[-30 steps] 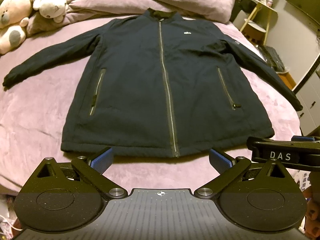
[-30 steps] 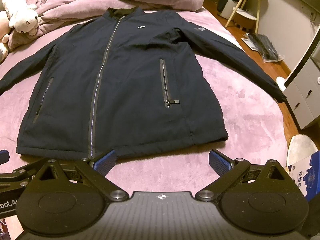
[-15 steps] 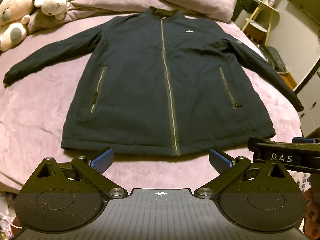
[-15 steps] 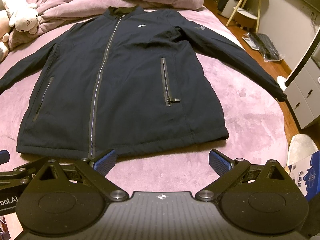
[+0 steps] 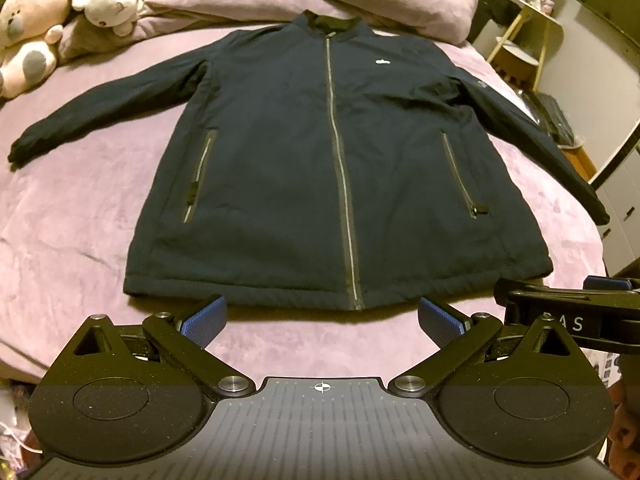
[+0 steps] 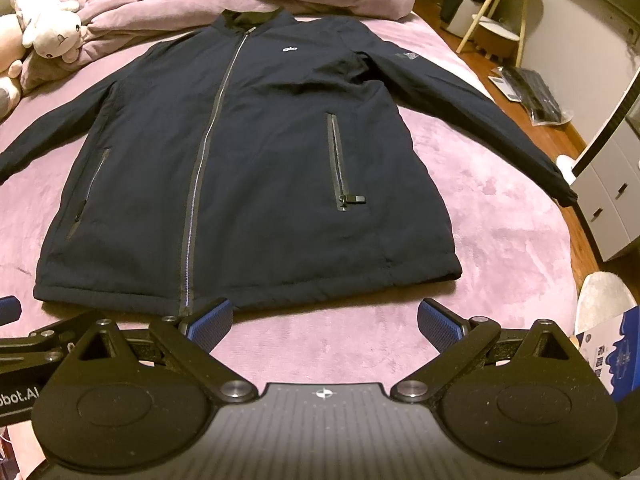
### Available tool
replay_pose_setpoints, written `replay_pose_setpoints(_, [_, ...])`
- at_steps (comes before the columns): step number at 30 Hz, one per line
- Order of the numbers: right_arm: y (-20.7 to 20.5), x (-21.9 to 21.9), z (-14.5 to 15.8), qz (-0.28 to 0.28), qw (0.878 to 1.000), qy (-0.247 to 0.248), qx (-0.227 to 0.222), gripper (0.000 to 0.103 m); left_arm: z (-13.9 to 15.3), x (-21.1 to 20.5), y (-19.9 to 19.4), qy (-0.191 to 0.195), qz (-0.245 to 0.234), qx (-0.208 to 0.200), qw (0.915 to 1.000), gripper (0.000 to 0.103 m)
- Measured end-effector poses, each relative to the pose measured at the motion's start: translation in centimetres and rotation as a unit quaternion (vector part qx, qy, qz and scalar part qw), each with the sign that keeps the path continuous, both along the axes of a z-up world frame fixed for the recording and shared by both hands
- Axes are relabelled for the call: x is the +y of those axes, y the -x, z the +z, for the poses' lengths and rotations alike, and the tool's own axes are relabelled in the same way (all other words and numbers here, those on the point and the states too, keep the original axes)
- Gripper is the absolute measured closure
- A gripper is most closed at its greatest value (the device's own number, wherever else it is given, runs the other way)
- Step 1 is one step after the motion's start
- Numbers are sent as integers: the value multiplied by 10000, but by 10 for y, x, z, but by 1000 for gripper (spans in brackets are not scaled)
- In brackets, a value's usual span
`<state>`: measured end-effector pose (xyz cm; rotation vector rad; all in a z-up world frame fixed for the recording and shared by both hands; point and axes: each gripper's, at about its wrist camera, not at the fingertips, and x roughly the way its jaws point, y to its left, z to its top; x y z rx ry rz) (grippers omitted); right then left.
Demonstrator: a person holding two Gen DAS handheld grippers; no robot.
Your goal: Fold large clothes
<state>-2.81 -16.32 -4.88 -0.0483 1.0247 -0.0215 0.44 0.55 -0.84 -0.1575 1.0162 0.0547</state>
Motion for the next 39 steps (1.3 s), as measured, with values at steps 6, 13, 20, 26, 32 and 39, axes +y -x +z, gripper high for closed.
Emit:
replay_pose_setpoints(6, [-1,0,0,-4,10000,3,6,4,0,0,-1,-4,-11,6,10000,0])
replay_pose_setpoints(13, [-1,0,0,-16,10000,-12,24,4,0,0,-1,0,-10,14,10000,0])
replay_pose_setpoints(20, [-3,-2,-1,-21,10000,-37,64,4,0,-1,-1,0,-10,21,10000,0])
replay_pose_setpoints(26, [-4,-3,-1,-30,9999,-45,86,4,-1,-2,-2,-6,-13,41,10000,0])
replay_pose_setpoints(32, [-5,-3,-2,-30,9999,-51,108,4,-3,-3,-5,2,-5,71,10000,0])
replay_pose_setpoints(39, [-6,-3,-4,-16,9998,-84,151,4,-4,-2,-6,14,3,97,10000,0])
